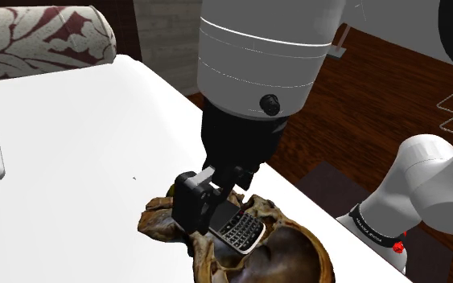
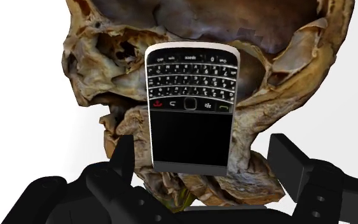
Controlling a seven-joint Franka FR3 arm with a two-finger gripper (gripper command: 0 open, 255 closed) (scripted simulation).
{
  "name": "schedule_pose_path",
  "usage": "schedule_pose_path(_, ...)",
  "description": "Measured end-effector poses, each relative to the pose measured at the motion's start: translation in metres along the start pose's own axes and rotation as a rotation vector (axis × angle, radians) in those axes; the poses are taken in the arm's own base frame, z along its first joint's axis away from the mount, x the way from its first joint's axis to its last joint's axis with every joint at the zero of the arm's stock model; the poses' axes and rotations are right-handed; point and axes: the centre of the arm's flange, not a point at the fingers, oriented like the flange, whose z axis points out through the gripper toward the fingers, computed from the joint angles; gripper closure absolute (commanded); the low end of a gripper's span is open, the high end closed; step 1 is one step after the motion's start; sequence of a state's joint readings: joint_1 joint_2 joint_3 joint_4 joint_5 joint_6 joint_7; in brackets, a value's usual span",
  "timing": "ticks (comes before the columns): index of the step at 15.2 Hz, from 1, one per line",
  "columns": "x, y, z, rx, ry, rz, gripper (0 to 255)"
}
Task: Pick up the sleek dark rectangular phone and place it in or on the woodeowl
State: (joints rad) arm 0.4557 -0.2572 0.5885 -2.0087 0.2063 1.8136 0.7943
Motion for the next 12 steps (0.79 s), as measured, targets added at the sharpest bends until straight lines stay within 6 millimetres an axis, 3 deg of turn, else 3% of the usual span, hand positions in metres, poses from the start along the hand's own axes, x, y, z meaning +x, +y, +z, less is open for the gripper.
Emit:
schedule_pose_path(3, 0.0, 0.0, 0.0, 0.0, 0.0, 0.0, 0)
schedule_pose_path(7, -0.001, 0.001, -0.038, 0.001, 0.001, 0.0, 0)
schedule_pose_path(12, 0.0, 0.0, -0.05, 0.0, 0.0, 0.0, 0)
